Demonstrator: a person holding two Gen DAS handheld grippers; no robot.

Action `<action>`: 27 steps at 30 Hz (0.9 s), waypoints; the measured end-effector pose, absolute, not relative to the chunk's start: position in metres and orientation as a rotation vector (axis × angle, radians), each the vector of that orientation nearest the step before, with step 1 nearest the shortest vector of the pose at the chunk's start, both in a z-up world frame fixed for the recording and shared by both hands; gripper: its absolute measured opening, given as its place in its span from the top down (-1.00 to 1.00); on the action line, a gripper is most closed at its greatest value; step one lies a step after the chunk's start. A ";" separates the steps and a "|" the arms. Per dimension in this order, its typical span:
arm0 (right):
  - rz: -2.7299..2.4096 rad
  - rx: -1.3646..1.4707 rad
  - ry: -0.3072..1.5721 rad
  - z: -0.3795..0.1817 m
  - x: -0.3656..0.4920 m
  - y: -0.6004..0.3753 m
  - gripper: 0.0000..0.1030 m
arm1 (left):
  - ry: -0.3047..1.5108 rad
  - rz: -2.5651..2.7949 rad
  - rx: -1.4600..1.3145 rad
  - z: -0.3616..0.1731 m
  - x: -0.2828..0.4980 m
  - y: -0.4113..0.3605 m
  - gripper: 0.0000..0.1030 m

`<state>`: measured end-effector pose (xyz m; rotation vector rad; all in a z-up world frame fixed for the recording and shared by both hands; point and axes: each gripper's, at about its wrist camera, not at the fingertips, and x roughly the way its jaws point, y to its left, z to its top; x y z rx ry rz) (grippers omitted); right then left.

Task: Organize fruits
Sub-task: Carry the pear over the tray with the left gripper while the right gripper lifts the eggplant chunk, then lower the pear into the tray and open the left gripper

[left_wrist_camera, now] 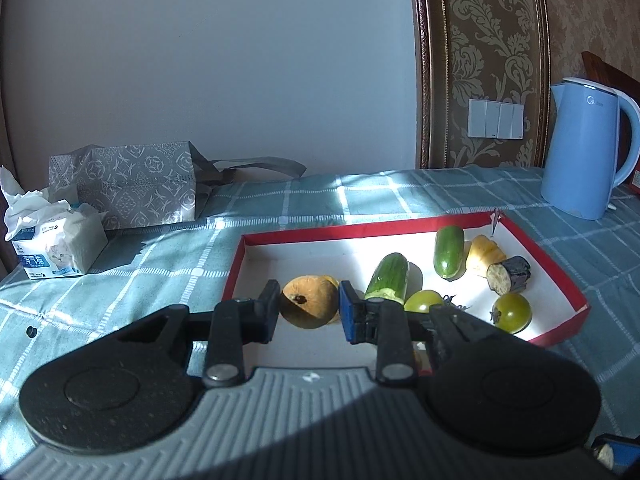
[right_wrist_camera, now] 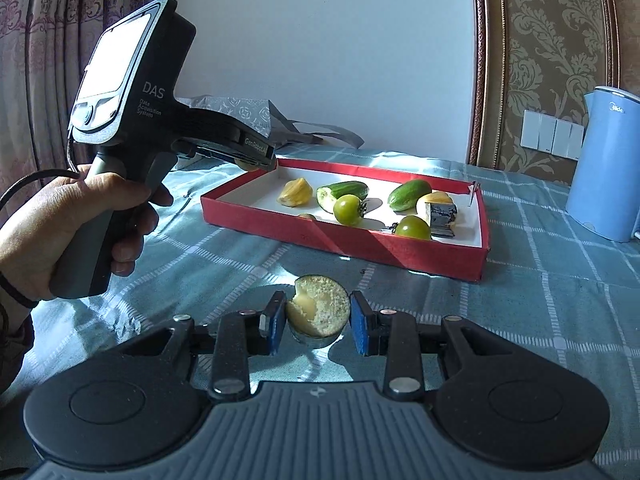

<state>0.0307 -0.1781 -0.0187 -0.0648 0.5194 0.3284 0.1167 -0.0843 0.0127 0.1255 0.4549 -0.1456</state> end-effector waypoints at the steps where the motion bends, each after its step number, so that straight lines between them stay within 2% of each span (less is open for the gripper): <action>1: 0.327 -0.058 0.519 -0.019 0.031 -0.181 0.37 | 0.446 -0.149 0.138 0.013 0.122 -0.089 0.46; 27: 0.331 0.007 0.554 -0.033 0.042 -0.202 0.37 | 0.624 -0.122 0.103 -0.009 0.238 -0.107 0.46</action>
